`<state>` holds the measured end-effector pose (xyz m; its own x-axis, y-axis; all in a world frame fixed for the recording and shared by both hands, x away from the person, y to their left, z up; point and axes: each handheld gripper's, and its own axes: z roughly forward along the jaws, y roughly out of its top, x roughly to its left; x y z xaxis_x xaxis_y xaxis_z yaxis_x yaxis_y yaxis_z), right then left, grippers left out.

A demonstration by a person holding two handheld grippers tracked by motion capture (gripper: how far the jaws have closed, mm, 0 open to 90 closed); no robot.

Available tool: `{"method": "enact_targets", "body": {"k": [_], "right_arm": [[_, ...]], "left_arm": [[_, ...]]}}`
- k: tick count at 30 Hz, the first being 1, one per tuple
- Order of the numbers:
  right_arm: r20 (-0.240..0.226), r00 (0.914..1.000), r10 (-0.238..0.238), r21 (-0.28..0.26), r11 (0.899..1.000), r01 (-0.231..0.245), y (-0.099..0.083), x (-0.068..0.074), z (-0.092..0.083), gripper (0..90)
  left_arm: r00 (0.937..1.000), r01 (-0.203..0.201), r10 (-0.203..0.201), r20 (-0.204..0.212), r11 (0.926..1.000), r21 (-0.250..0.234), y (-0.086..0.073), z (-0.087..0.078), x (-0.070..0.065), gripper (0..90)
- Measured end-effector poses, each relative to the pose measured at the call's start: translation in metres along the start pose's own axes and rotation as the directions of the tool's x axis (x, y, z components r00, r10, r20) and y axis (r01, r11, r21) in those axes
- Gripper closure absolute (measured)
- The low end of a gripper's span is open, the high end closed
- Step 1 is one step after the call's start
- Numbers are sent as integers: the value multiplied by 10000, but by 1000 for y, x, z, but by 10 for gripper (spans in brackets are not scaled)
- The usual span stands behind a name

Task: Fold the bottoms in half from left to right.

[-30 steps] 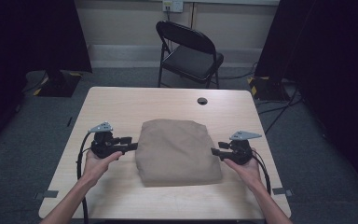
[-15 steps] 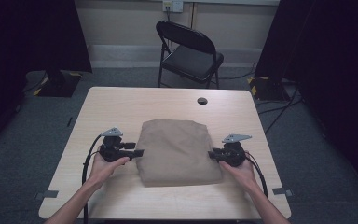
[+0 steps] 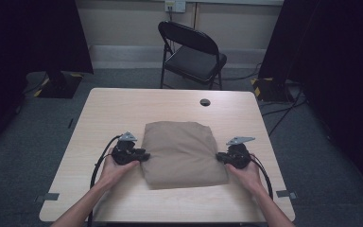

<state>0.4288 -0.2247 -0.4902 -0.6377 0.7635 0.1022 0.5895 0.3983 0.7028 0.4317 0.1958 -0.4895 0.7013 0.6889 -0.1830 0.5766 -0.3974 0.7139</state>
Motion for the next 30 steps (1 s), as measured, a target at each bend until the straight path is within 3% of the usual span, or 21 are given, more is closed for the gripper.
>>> {"method": "enact_targets", "body": {"k": [5, 9, 13, 15, 18, 22, 26, 30], "right_arm": [[86, 9997, -246, 5, 9997, 246, -1, 6, 0, 826], [-110, 9985, -536, 154, 9984, 537, -5, 16, -4, 828], [-227, 9981, -575, 502, 9970, 586, -8, 25, -10, 823], [-352, 9977, -584, 584, 9965, 604, -9, 28, -12, 772], [-598, 9979, -242, 168, 9995, 252, -10, 26, -19, 692], [-590, 9982, 53, -424, 9991, -78, -7, 22, -23, 666], [-462, 9988, -173, -307, 9994, 159, -8, 25, -19, 666], [-510, 9984, -231, -292, 9993, 216, -7, 26, -14, 703]], "left_arm": [[9988, -355, 358, -340, 9993, 111, -2, 1, -5, 645], [9879, -1258, 1282, -878, 9915, 326, -6, -2, -13, 639], [9878, -1345, 1379, -725, 9896, 506, -12, -9, -17, 639], [9892, -1313, 1355, -554, 9886, 739, -15, -15, -18, 640], [9984, -527, 537, -152, 9967, 617, -19, -22, -12, 638], [9993, 298, -300, -220, 9995, -93, -19, -32, -6, 574], [9975, 677, -682, -173, 9974, -256, -22, -39, 0, 536], [9957, 916, -917, 154, 9958, 63, -24, -34, 2, 481]]}}
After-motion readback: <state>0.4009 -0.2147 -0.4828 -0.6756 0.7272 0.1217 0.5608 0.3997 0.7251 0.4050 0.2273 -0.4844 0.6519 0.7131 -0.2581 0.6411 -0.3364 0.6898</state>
